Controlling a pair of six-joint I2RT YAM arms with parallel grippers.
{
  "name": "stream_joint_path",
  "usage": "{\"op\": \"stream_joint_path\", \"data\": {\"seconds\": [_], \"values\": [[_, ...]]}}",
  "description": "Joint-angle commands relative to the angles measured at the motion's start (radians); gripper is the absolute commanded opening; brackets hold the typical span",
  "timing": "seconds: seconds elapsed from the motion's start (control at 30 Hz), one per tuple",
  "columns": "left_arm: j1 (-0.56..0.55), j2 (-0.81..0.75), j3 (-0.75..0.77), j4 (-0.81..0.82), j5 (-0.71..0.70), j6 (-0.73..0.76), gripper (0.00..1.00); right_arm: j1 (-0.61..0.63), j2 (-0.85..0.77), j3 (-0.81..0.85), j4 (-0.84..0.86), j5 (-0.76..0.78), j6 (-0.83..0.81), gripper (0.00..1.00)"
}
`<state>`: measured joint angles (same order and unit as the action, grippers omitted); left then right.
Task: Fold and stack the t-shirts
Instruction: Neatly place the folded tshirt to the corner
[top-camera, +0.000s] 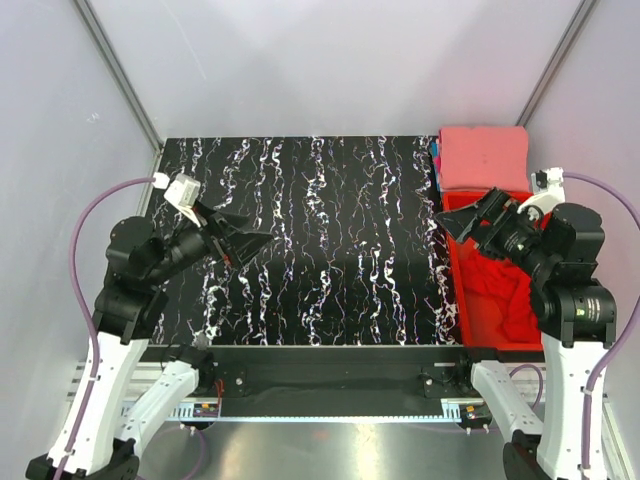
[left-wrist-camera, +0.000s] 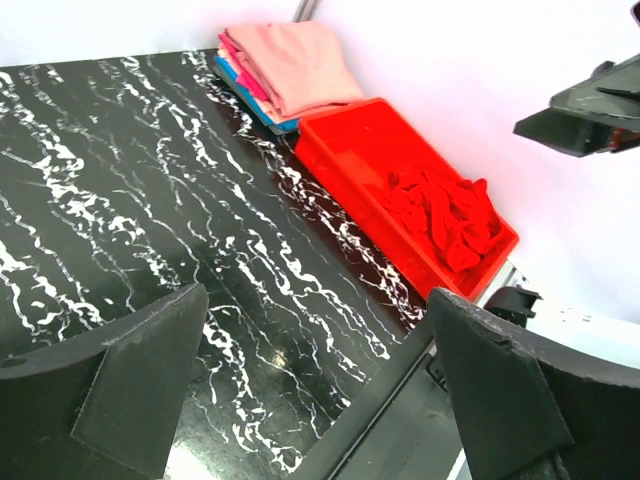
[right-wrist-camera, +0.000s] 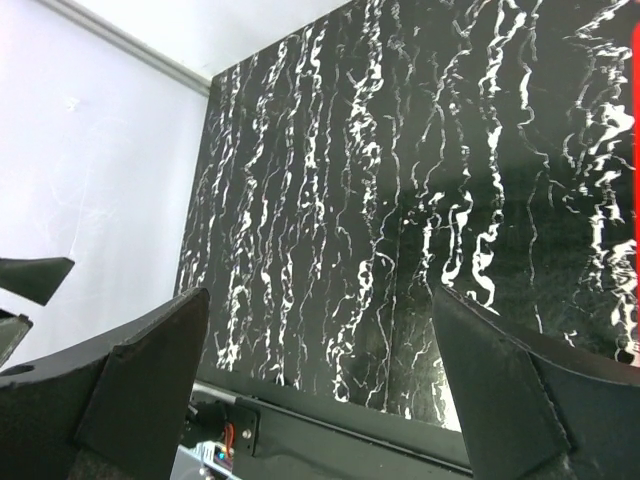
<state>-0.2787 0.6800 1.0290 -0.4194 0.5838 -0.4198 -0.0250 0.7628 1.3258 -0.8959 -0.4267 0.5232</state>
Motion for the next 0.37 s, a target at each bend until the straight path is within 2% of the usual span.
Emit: {"op": "stream_joint_path", "data": {"seconds": [0.0, 0.33], "values": [[-0.004, 0.003, -0.035, 0.054, 0.050, -0.017, 0.99, 0.000, -0.045, -0.003, 0.014, 0.037, 0.023, 1.00], [-0.005, 0.009, -0.024, 0.057, 0.062, -0.011, 0.99, 0.000, -0.076, -0.031, -0.002, 0.039, 0.043, 1.00]]}}
